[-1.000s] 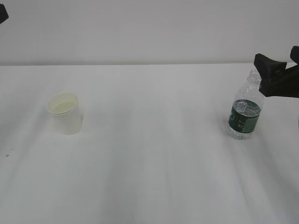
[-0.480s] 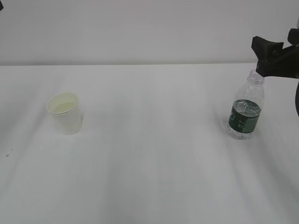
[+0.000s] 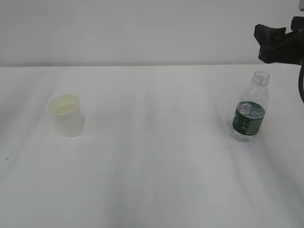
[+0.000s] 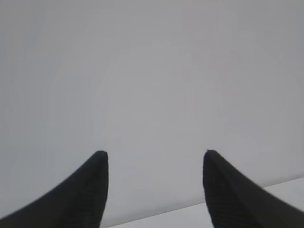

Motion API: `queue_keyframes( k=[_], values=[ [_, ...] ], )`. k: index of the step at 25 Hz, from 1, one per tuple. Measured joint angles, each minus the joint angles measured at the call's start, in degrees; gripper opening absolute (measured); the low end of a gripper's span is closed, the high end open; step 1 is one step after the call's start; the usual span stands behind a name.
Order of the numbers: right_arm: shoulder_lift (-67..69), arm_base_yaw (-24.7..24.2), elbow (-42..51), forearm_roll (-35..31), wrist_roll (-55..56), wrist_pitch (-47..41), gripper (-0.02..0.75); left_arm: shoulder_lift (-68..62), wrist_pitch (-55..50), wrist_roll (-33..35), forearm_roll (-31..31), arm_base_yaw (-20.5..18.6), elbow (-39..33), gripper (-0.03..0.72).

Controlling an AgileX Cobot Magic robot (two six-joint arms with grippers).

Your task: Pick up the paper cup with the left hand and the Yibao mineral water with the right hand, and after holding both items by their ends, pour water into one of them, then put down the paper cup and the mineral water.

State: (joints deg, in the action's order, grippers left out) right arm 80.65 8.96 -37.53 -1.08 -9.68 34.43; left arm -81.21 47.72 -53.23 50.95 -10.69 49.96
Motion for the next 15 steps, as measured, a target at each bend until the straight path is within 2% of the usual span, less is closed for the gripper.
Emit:
queue_keyframes(
  k=[7, 15],
  values=[
    [-1.43, 0.00, -4.58, 0.00, -2.50, -6.50, 0.592, -0.69, -1.00, -3.52, -0.10, 0.22, 4.30, 0.449],
    [-4.42, 0.00, -8.20, 0.09, -4.06, -9.88, 0.592, -0.69, -1.94, -11.48, -0.31, 0.22, 9.43, 0.449]
  ],
)
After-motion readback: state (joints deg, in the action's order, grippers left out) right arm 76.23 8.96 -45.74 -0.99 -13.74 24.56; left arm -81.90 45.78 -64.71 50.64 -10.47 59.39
